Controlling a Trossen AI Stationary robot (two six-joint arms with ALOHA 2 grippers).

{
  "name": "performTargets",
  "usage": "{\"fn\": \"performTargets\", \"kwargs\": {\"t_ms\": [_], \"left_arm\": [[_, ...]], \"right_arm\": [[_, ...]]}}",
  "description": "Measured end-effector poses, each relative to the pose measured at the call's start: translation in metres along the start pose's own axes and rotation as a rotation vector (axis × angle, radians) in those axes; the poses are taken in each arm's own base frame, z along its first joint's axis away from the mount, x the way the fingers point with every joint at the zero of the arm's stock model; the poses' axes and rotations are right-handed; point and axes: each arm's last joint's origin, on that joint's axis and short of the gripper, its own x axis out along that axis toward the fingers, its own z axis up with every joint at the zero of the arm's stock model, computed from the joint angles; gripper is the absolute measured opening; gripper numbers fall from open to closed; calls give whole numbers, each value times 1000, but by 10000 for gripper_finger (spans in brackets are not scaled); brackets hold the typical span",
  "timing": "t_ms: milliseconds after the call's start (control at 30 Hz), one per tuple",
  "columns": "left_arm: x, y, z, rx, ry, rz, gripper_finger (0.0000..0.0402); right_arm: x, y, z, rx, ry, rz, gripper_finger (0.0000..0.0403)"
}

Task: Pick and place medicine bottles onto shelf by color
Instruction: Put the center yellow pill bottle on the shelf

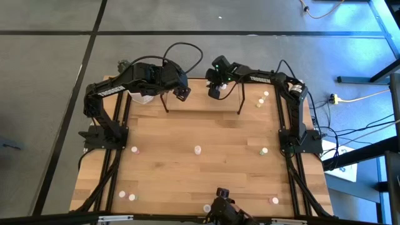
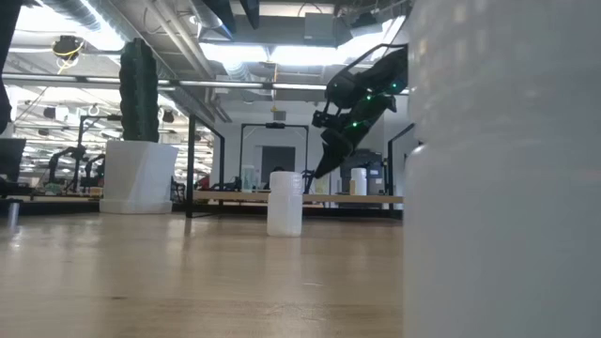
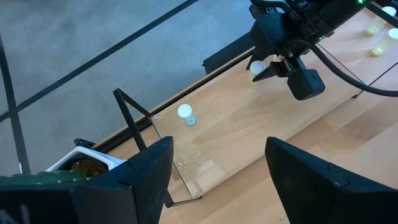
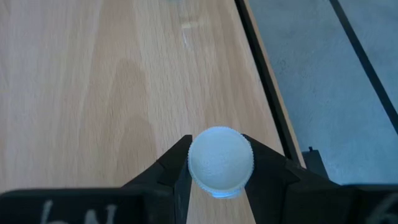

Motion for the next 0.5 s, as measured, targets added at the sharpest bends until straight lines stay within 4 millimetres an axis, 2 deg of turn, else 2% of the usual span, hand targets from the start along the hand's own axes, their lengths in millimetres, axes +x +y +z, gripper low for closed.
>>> {"fn": "performTargets", "kwargs": {"t_ms": [500], "left_arm": [[0,0,0,1,0,0,249]], "right_arm": [[1,0,0,3,-1,0,129]]}}
